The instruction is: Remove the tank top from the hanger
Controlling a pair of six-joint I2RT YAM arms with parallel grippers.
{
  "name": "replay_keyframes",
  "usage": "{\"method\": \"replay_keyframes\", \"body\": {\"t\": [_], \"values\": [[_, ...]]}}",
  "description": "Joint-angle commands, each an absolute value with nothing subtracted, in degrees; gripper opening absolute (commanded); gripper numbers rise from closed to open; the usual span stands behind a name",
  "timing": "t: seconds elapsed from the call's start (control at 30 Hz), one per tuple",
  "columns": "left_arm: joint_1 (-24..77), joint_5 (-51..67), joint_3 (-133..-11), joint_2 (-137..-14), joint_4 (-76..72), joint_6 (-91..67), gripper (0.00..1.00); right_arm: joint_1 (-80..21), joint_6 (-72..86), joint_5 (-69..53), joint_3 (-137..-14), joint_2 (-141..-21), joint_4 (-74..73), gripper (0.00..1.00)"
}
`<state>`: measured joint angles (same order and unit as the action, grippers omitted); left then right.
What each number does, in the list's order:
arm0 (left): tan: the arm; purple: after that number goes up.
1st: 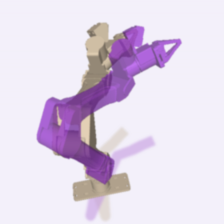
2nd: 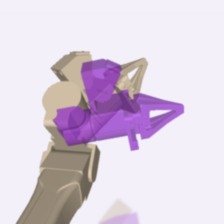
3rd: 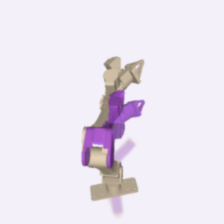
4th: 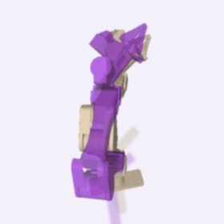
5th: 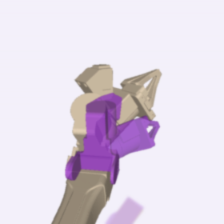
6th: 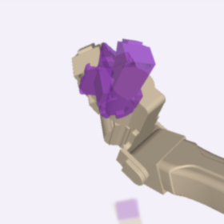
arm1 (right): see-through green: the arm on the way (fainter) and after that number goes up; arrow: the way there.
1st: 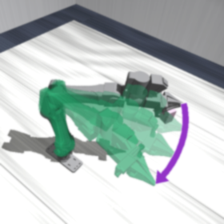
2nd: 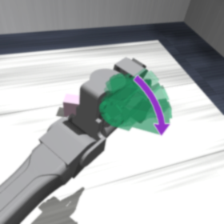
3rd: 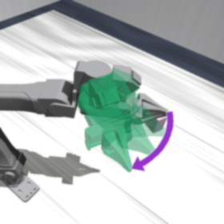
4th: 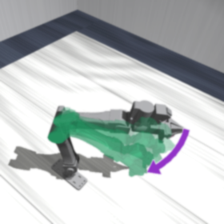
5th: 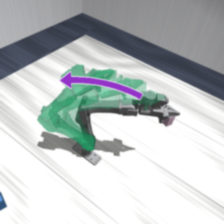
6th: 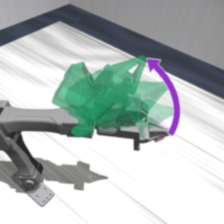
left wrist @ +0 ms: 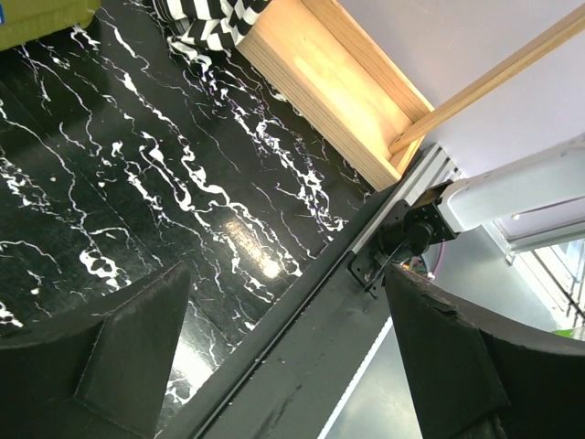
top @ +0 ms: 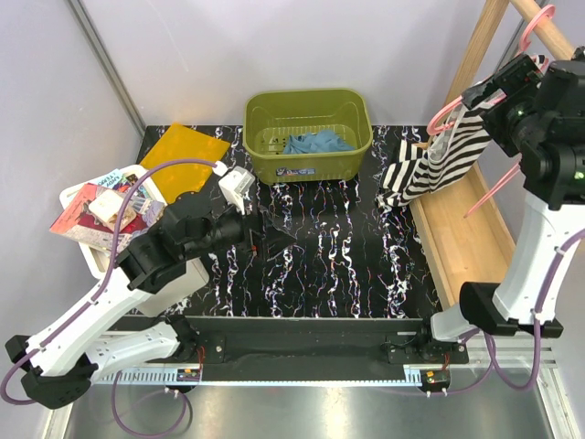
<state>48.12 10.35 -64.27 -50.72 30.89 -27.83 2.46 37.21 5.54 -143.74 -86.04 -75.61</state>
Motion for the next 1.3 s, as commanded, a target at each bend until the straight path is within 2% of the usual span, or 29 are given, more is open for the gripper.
{"method": "replay_keyframes", "body": {"t": [0.0, 0.2, 0.47, 0.73, 0.83, 0.97, 1.03, 1.07, 1.17, 1.27], "values": [[48.3, 10.4, -66.5, -49.8, 30.6, -25.0, 0.91, 0.9, 35.5, 11.7, -143.2, -88.0, -70.6, 0.95], [48.3, 8.6, -67.3, -49.8, 32.5, -23.6, 0.92, -5.0, 30.5, 22.0, -144.3, -92.4, -69.7, 0.96], [48.3, 6.9, -71.2, -52.5, 34.9, -20.4, 0.92, -7.4, 25.7, 33.8, -144.0, -97.0, -67.5, 0.96], [48.3, 4.7, -73.3, -53.3, 37.2, -17.8, 0.93, -7.4, 23.7, 36.7, -147.1, -101.5, -65.1, 0.88], [48.3, 4.0, -73.7, -53.6, 37.7, -17.1, 0.93, -7.4, 23.9, 37.7, -147.3, -102.7, -65.0, 0.8], [48.3, 3.4, -73.6, -53.5, 38.1, -16.5, 0.93, -7.4, 24.4, 39.6, -147.4, -103.6, -64.7, 0.61], [48.3, 3.4, -73.5, -53.5, 38.2, -16.4, 0.93, -7.4, 25.1, 40.2, -147.0, -103.7, -64.7, 0.55], [48.3, 3.4, -73.5, -53.5, 38.2, -16.4, 0.93, -7.5, 25.3, 40.3, -146.9, -103.8, -64.7, 0.47], [48.3, 3.6, -73.6, -53.6, 38.3, -16.3, 0.93, -7.4, 26.4, 41.4, -146.6, -104.0, -65.0, 0.37], [48.3, 3.9, -73.9, -53.9, 38.5, -16.3, 0.93, -7.5, 27.5, 43.1, -146.6, -103.8, -65.4, 0.34]]}}
